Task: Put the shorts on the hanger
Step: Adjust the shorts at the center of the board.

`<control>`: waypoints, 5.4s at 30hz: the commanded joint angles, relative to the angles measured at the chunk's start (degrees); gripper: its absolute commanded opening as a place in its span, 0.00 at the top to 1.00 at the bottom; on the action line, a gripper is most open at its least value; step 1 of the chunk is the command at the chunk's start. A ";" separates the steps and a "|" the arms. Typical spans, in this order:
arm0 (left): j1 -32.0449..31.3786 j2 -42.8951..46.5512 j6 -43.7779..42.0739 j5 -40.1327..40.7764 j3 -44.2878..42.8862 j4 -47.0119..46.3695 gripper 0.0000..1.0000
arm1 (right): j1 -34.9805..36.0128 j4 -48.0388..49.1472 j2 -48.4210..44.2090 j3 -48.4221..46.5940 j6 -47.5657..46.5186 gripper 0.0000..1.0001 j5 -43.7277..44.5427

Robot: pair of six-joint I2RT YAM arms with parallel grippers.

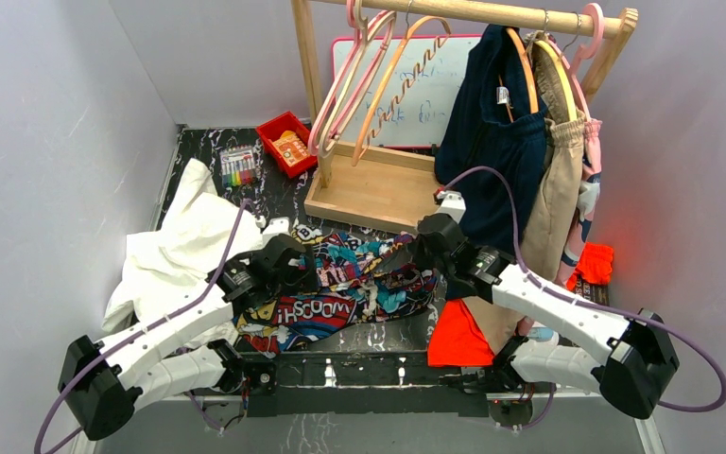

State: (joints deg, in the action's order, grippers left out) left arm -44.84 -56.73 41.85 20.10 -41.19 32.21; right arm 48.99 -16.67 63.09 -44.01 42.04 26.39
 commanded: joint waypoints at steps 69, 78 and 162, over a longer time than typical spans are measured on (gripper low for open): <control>-0.25 -13.12 -2.00 9.92 3.02 -17.18 0.59 | -10.08 3.40 -4.25 4.58 -0.81 1.00 -12.83; 0.14 -13.79 -2.55 12.79 3.28 -21.81 0.60 | -10.11 3.24 -5.03 5.66 -0.78 1.00 -14.52; 3.38 -5.85 -17.47 8.25 -22.72 0.71 1.00 | 2.41 -4.74 1.53 -17.71 -23.63 1.00 -4.64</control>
State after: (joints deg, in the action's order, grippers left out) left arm -41.74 -66.96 27.59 26.17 -52.93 26.76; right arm 51.13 -23.90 73.47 -52.34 18.57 21.69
